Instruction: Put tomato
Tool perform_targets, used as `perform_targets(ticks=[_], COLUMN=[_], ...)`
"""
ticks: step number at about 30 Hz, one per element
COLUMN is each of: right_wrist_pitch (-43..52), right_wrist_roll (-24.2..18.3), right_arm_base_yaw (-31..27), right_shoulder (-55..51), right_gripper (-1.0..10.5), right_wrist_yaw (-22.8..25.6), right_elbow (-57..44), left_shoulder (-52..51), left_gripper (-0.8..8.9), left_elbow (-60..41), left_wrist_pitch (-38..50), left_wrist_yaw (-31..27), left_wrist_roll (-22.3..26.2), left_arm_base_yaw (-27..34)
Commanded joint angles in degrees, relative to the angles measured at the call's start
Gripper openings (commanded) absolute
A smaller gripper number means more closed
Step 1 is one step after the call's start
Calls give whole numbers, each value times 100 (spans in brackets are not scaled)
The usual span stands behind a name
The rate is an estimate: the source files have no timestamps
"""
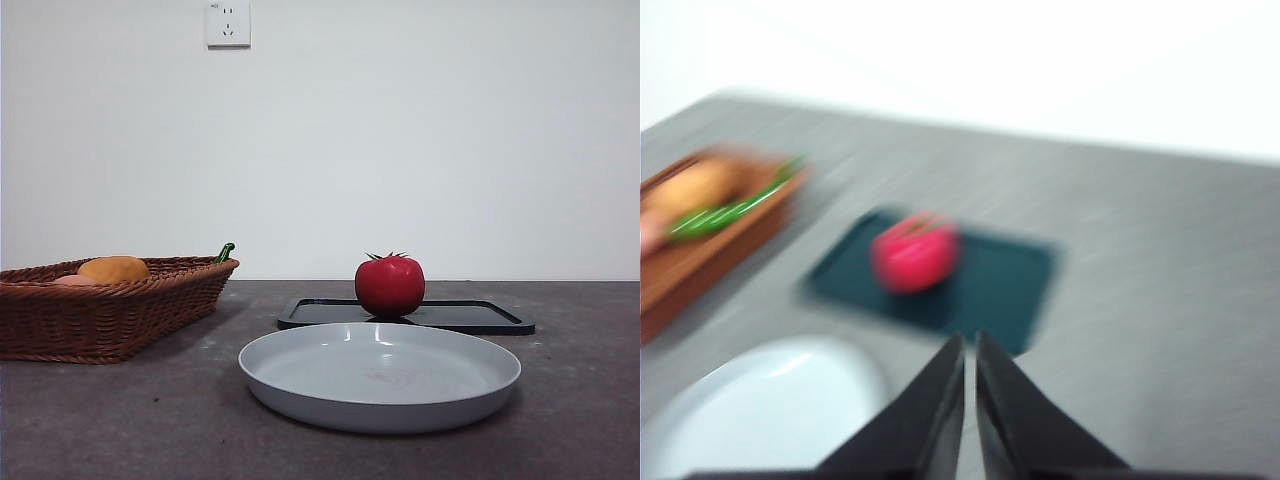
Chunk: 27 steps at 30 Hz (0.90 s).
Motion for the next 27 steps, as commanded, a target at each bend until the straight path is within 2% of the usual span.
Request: perform_targets(ticks=[1,4,11,19,27], right_wrist_pitch=[614,1222,2026,2229,2247], right_wrist_roll=[-44,-26,26,35,125], right_arm_base_yaw=[-345,-649,-726,-730,-730], right_shoulder=[-461,-1102,-1845,-2131,-2284], right_gripper=[11,11,11,11,11], right_wrist_yaw=[149,256,538,964,975], right_elbow=[-756,-1674,-2811,-3359,-3713], left_shoulder=[-13,-13,-11,-11,-11], left_gripper=[7,8,8,7,8], left_elbow=[-114,-114,-114,-114,-114], left_wrist_pitch=[-46,-46,-46,-48,-46], left_wrist_yaw=[-7,-7,-7,-7,-7], left_wrist_roll=[-52,-55,-55,-55,-52], left_arm_base_yaw=[11,11,11,11,11])
